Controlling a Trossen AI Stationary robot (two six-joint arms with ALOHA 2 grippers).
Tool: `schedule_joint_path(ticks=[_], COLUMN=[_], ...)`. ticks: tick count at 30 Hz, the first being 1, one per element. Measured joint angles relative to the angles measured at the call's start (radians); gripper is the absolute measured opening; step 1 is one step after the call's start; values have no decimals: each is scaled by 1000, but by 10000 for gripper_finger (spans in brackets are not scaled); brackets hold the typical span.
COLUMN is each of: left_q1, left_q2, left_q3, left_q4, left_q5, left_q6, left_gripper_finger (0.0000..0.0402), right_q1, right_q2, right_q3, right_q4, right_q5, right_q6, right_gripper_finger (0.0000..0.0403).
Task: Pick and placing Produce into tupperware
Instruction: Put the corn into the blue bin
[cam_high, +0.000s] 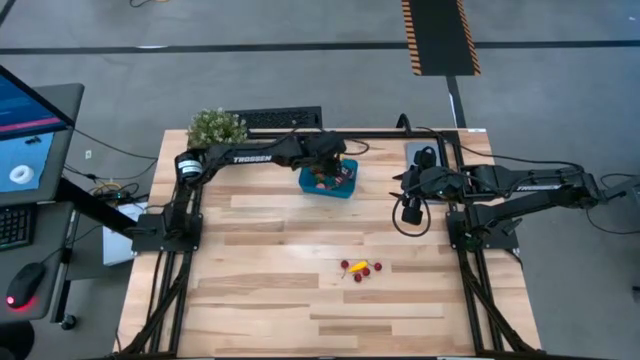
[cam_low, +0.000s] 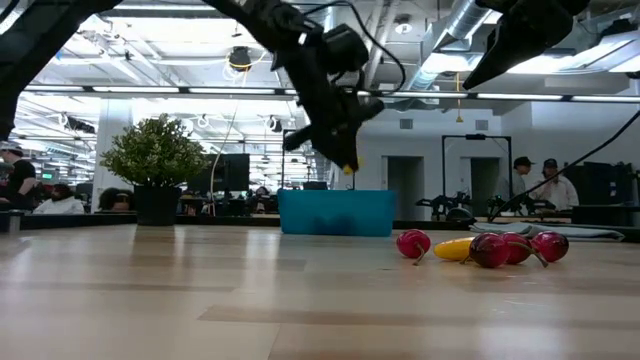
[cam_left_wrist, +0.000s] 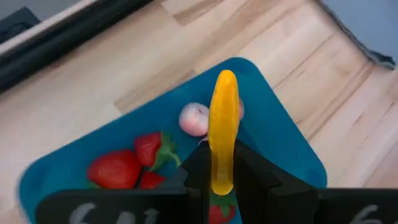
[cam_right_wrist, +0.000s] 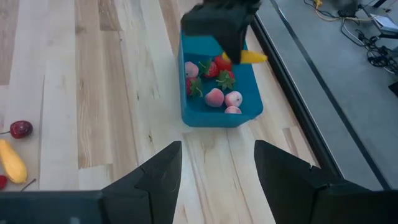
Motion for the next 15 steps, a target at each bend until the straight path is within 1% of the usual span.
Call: schedule_joint_path(ticks=[2,6,15], left_q1=[0,0,0], left_q2=[0,0,0], left_q3=[-43,-101,-162], left_q4=[57,93,65], left_q5=[1,1,2], left_q6=[3,5,98], left_gripper_finger=[37,37,37], right_q1=[0,0,0], right_q2=[0,0,0], right_q3=[0,0,0], right_q4=[0,0,0], right_q5=[0,0,0], right_q6=[0,0,0], right_gripper_finger=[225,225,225])
